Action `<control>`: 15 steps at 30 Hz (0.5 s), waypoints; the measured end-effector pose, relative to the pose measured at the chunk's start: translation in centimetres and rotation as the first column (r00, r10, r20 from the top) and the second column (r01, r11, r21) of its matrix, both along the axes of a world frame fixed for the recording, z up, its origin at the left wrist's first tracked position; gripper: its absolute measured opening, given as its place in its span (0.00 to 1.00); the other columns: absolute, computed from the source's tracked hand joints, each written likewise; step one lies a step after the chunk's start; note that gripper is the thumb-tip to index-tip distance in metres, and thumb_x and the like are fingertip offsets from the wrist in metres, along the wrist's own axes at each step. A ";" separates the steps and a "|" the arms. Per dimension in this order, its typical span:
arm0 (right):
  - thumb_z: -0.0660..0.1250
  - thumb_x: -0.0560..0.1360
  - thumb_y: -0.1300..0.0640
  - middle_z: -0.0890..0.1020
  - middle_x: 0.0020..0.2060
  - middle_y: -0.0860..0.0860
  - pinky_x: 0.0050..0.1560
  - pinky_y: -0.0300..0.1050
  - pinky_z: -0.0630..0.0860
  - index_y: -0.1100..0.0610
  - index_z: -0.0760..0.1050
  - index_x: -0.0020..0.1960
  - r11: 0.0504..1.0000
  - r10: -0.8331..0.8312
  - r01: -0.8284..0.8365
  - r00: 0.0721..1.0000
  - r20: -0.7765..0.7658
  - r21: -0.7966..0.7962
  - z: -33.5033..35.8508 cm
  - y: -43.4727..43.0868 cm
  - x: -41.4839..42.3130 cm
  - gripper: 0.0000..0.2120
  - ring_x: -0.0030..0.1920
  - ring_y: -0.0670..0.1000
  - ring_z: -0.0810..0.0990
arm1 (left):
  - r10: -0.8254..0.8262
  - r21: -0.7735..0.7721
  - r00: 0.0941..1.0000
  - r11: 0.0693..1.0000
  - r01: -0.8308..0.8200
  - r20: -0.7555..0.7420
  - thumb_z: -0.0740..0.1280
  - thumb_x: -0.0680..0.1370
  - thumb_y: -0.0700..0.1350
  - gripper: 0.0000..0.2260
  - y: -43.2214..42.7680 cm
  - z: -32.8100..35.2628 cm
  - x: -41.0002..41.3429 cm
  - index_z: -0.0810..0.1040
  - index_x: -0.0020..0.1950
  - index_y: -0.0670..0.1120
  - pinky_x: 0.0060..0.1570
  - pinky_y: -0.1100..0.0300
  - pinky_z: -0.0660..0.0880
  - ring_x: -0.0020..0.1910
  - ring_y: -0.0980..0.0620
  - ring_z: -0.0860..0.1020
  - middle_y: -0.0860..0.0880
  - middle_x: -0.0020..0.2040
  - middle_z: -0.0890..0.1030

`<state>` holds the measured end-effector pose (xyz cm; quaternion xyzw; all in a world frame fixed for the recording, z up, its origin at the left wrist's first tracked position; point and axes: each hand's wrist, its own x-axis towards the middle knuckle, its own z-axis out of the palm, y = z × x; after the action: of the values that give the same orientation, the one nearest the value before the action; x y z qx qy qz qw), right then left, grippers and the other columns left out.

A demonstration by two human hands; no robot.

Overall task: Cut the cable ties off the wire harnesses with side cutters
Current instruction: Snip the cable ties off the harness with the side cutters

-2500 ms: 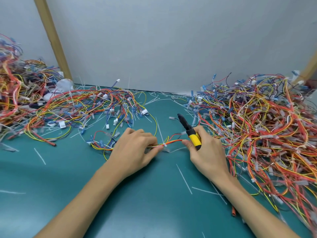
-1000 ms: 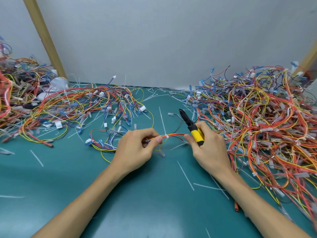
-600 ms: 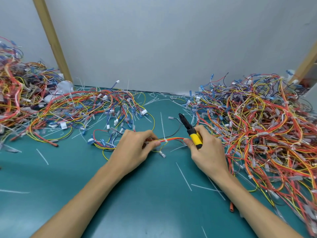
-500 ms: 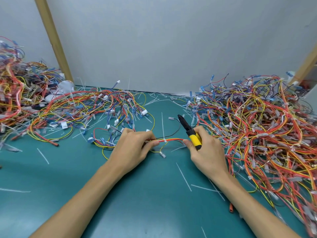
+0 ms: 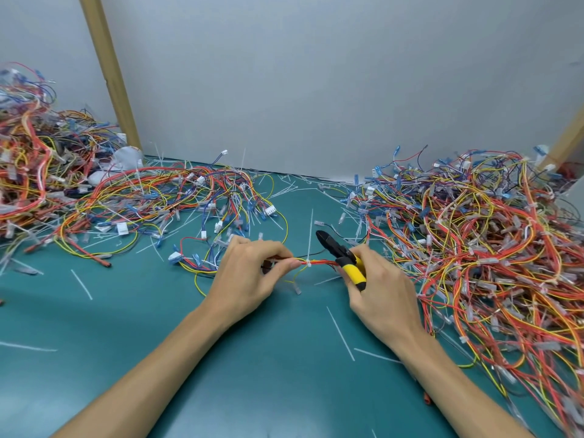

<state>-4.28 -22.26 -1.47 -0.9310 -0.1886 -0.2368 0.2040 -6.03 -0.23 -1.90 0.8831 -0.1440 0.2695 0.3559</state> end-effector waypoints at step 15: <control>0.72 0.64 0.54 0.80 0.46 0.49 0.46 0.50 0.74 0.53 0.78 0.55 0.976 -0.032 0.060 0.991 0.129 -0.212 0.2 -0.5 -0.6 0.19 0.45 0.57 0.77 | 0.126 0.175 0.987 0.974 -0.142 0.097 0.70 0.76 0.51 0.07 0.4 -0.1 0.0 0.79 0.41 0.50 0.43 0.55 0.66 0.35 0.54 0.73 0.57 0.37 0.80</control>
<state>-4.92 -22.73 -1.23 -0.9350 -0.2039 -0.2776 0.0843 -6.03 0.18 -2.00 0.9073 -0.1231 0.3161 0.2483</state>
